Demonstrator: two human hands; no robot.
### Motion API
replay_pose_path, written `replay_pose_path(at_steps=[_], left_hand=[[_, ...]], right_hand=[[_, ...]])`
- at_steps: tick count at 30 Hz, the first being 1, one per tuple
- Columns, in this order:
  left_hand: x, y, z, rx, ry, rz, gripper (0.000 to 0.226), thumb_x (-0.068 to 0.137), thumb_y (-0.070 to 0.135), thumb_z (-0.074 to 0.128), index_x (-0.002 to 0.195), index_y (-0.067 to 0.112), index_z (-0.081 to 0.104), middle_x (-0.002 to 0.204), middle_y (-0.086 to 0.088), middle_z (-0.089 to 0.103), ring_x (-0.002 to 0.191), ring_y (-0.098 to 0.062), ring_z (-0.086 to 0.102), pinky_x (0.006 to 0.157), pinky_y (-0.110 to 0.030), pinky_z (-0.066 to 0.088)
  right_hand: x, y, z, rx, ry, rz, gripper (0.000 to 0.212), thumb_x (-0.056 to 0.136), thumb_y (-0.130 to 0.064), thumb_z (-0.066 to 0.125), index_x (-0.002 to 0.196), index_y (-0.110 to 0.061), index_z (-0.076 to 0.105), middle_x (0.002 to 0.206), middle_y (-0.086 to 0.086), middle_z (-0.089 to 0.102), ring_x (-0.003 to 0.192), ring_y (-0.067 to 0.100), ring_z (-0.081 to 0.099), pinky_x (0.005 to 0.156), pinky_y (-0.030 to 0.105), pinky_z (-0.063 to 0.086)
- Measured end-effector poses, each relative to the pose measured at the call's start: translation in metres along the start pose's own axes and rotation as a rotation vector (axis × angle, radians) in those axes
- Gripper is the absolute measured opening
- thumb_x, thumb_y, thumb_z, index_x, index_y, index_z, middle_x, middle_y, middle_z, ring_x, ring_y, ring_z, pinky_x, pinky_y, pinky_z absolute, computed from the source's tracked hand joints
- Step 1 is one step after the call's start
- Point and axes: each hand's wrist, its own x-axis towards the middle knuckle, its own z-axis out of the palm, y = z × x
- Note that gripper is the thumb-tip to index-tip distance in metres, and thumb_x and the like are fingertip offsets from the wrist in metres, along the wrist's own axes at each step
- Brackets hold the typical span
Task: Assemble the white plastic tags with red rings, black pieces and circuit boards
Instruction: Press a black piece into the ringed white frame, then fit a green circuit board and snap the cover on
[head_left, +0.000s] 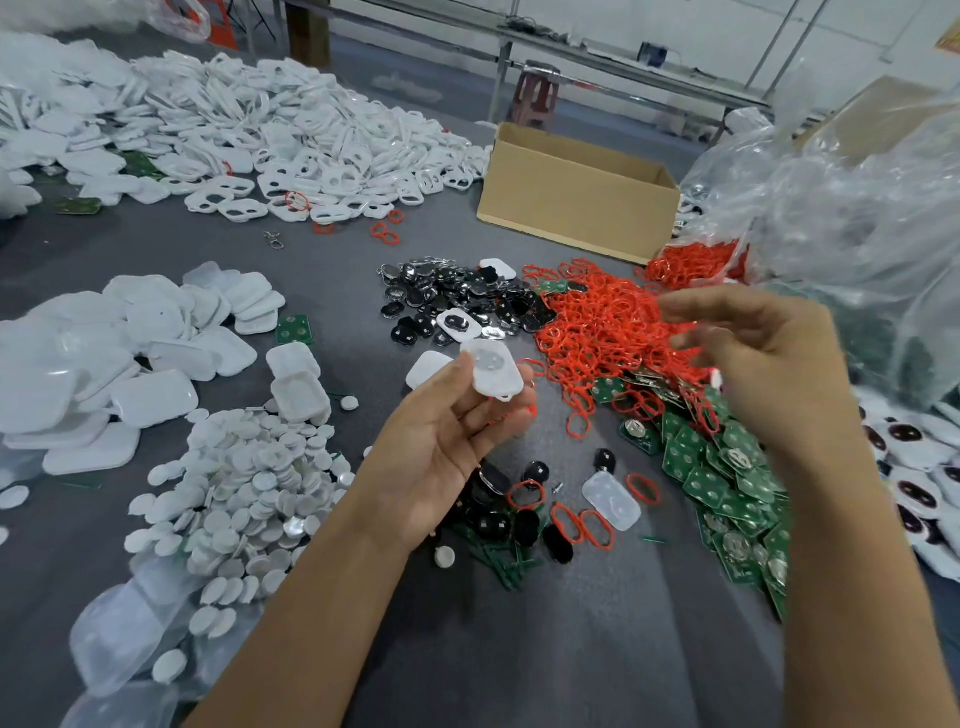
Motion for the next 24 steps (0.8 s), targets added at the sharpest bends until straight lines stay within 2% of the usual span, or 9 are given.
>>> replay_pose_path(at_steps=[3,6,8,10,13,16,18,21,24], left_hand=[[0.0,0.0,0.0,-0.032,0.012,-0.021,0.039,0.086,0.03,0.053,0.111,0.002,0.065,0.107,-0.016,0.073,0.084,-0.019,0.073,0.07,-0.027,0.059],[-0.001,-0.001,0.001,-0.041,0.009,-0.036,0.038,0.087,0.029,0.052,0.109,0.002,0.066,0.107,-0.015,0.073,0.083,-0.018,0.073,0.07,-0.028,0.059],[-0.001,-0.001,0.001,-0.04,0.011,-0.039,0.039,0.086,0.029,0.052,0.112,0.002,0.064,0.108,-0.014,0.073,0.082,-0.018,0.073,0.07,-0.027,0.059],[-0.001,-0.001,0.002,-0.035,0.008,-0.045,0.041,0.085,0.03,0.052,0.115,0.003,0.063,0.108,-0.014,0.073,0.082,-0.018,0.073,0.07,-0.027,0.059],[-0.002,-0.002,0.002,-0.019,-0.009,-0.059,0.041,0.087,0.03,0.052,0.117,0.005,0.062,0.109,-0.013,0.073,0.085,-0.018,0.073,0.072,-0.028,0.059],[-0.003,-0.004,0.002,-0.01,-0.028,-0.077,0.04,0.088,0.03,0.051,0.118,0.005,0.062,0.11,-0.015,0.072,0.087,-0.02,0.072,0.074,-0.029,0.059],[-0.003,-0.004,0.002,-0.008,-0.033,-0.09,0.041,0.088,0.029,0.052,0.119,0.004,0.061,0.112,-0.017,0.071,0.089,-0.021,0.072,0.074,-0.029,0.058],[-0.003,-0.005,0.001,0.007,-0.043,-0.101,0.041,0.088,0.029,0.054,0.119,0.003,0.061,0.114,-0.018,0.071,0.091,-0.022,0.072,0.075,-0.03,0.058],[-0.003,-0.005,0.002,0.021,-0.048,-0.099,0.04,0.087,0.029,0.053,0.117,0.004,0.062,0.113,-0.017,0.071,0.09,-0.021,0.072,0.074,-0.029,0.059]], right_hand=[[-0.002,0.02,-0.02,-0.189,0.045,0.103,0.056,0.08,0.015,0.046,0.08,-0.036,0.07,0.082,-0.017,0.07,0.064,-0.005,0.063,0.059,0.012,0.048],[-0.008,0.037,-0.016,-0.408,-0.052,0.173,0.051,0.077,0.014,0.046,0.084,-0.028,0.073,0.076,-0.01,0.068,0.06,-0.007,0.058,0.052,0.012,0.04],[-0.013,0.044,-0.004,-0.493,-0.166,0.18,0.037,0.082,0.008,0.055,0.088,-0.022,0.076,0.076,-0.006,0.066,0.063,-0.004,0.057,0.061,0.018,0.041],[-0.019,0.053,0.009,-0.562,-0.285,0.175,0.019,0.084,-0.005,0.066,0.095,-0.017,0.076,0.083,-0.002,0.071,0.076,0.011,0.066,0.073,0.023,0.046],[-0.027,0.063,0.024,-0.729,-0.342,0.171,0.02,0.083,-0.021,0.07,0.101,-0.014,0.073,0.099,0.009,0.072,0.1,0.031,0.063,0.082,0.04,0.052],[-0.027,0.068,0.031,-0.744,-0.311,0.152,0.021,0.082,-0.014,0.067,0.102,-0.012,0.071,0.101,0.014,0.071,0.104,0.036,0.058,0.083,0.043,0.049],[-0.025,0.071,0.032,-0.741,-0.309,0.119,0.019,0.079,-0.008,0.068,0.098,-0.007,0.072,0.095,0.014,0.072,0.098,0.037,0.059,0.083,0.04,0.046],[-0.021,0.07,0.03,-0.554,-0.266,0.176,0.025,0.074,-0.001,0.074,0.098,-0.008,0.072,0.081,0.004,0.068,0.083,0.025,0.061,0.07,0.027,0.038],[-0.018,0.069,0.029,-0.379,-0.259,0.218,0.02,0.073,-0.002,0.078,0.085,-0.015,0.069,0.068,-0.005,0.059,0.065,0.013,0.052,0.059,0.023,0.035]])
